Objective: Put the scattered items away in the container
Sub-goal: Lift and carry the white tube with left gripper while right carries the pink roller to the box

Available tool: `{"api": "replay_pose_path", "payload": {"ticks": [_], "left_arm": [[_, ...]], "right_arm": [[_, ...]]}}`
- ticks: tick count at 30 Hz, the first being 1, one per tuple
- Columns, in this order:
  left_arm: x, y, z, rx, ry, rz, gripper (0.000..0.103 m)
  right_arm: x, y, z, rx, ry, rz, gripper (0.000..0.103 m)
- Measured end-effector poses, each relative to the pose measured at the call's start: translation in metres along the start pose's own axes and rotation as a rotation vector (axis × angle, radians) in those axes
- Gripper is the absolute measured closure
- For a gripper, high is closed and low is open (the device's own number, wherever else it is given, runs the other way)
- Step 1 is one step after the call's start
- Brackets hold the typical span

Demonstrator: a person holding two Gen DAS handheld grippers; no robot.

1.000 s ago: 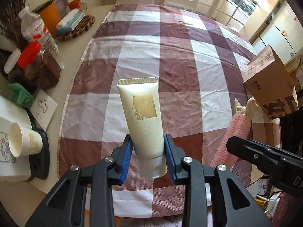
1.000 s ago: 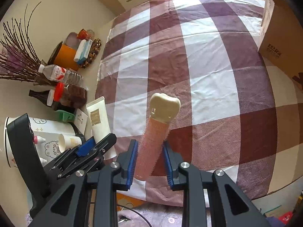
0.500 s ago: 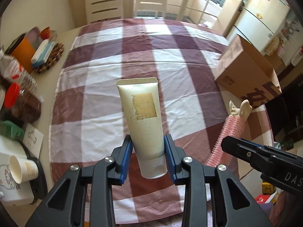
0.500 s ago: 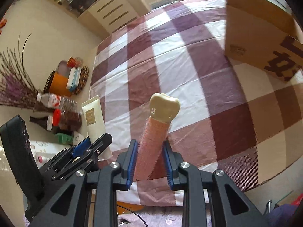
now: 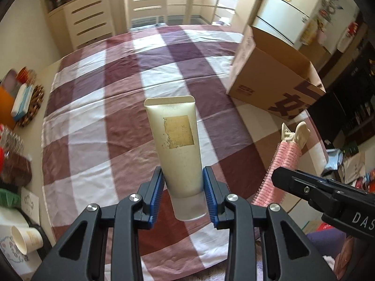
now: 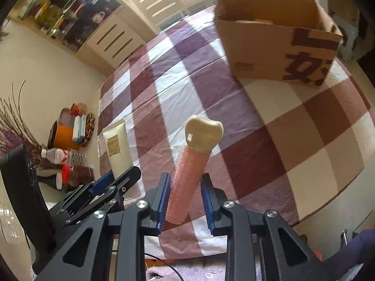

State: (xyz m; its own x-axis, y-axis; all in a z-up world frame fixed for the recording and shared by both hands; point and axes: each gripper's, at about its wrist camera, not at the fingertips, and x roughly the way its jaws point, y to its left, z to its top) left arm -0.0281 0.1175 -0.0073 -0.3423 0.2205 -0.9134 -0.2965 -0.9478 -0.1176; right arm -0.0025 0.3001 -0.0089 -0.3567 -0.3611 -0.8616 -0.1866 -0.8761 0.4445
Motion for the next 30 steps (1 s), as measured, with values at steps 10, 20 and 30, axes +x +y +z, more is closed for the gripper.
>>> {"api": "replay_pose_path", "payload": {"ticks": [10, 20, 30], "left_arm": [[0.012, -0.055, 0.024, 0.091, 0.009, -0.045, 0.069], [0.020, -0.097, 0.044, 0.140, 0.009, -0.056, 0.069], [0.030, -0.127, 0.054, 0.166, 0.016, -0.060, 0.069]], "right_arm": [[-0.020, -0.043, 0.014, 0.083, -0.044, -0.024, 0.076], [-0.029, -0.075, 0.034, 0.116, -0.056, -0.024, 0.076], [-0.037, -0.099, 0.048, 0.133, -0.063, -0.028, 0.076]]}}
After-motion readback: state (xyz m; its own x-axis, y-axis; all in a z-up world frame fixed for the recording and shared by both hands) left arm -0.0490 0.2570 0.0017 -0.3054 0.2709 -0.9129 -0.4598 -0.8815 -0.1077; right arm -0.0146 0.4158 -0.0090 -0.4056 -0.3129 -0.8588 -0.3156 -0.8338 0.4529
